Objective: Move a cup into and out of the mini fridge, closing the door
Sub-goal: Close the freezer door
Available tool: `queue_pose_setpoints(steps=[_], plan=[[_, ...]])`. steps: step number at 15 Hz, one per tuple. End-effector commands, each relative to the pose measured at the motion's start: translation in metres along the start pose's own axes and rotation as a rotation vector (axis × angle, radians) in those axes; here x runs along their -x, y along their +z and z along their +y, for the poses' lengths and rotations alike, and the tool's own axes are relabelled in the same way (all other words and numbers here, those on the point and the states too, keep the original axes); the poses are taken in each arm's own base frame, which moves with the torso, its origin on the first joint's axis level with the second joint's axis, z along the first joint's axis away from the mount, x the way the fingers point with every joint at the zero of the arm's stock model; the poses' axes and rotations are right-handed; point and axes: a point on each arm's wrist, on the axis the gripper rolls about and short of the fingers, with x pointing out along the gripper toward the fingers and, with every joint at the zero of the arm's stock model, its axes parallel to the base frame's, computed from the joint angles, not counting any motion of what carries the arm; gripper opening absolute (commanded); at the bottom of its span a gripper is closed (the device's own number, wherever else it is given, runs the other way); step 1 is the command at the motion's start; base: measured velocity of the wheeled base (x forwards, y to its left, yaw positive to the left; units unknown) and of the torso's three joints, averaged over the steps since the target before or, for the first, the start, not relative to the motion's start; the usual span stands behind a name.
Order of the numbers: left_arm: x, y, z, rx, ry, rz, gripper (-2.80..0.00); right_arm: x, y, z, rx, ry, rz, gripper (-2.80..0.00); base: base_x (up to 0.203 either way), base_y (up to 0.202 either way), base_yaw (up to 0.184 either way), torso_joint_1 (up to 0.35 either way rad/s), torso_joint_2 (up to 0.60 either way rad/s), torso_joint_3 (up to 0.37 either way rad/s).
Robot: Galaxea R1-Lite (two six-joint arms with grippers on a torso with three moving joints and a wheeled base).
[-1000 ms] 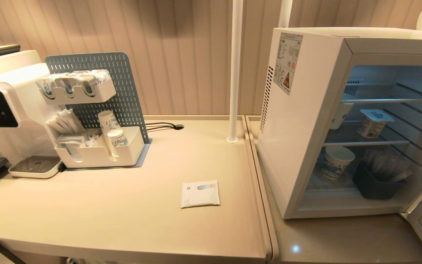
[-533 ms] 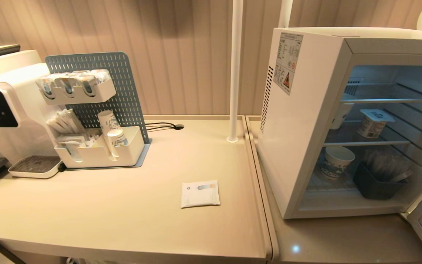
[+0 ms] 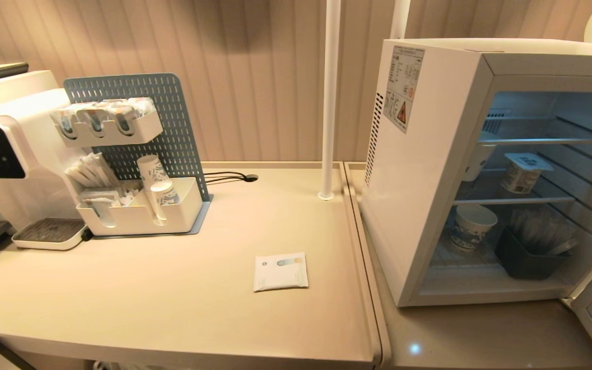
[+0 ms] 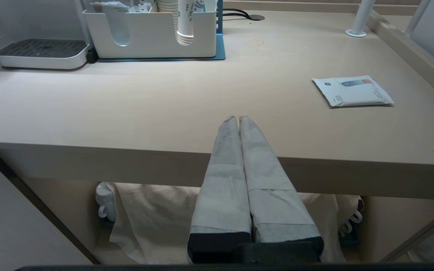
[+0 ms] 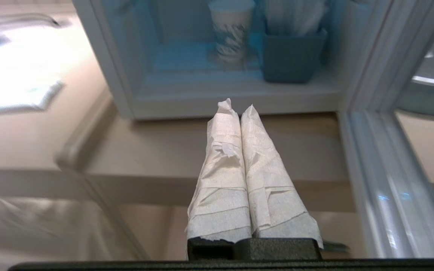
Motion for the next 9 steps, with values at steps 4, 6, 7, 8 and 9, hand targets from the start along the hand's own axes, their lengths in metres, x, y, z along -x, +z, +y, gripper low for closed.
queue_pose_setpoints(steps=[4, 6, 7, 8, 9], plan=[[-0.0002, -0.0004, 0.0, -0.001, 0.001, 0.003, -2.8, 0.0017, -0.0013, 0.0, 0.015, -0.002, 0.016, -2.8, 0.0, 0.0, 0.0, 0.0, 0.0, 0.0], [-0.0002, -0.0004, 0.0, 0.001, 0.001, 0.003, -2.8, 0.0017, -0.0011, 0.0, 0.015, -0.001, 0.013, -2.8, -0.027, 0.0, 0.001, 0.001, 0.0, 0.001], [-0.0002, -0.0004, 0.0, 0.001, 0.001, 0.003, -2.8, 0.0017, -0.0011, 0.0, 0.014, -0.001, 0.015, -2.8, -0.142, 0.0, 0.0, 0.017, 0.0, -0.002], [-0.0002, -0.0004, 0.0, 0.001, 0.001, 0.003, -2.8, 0.0018, -0.001, 0.0, 0.011, 0.0, 0.015, -2.8, -0.185, 0.0, -0.002, -0.002, 0.0, 0.002], [-0.0002, -0.0004, 0.0, 0.001, 0.001, 0.003, -2.8, 0.0018, -0.001, 0.0, 0.005, -0.001, 0.016, -2.8, -0.197, 0.0, -0.001, 0.002, -0.01, 0.004]])
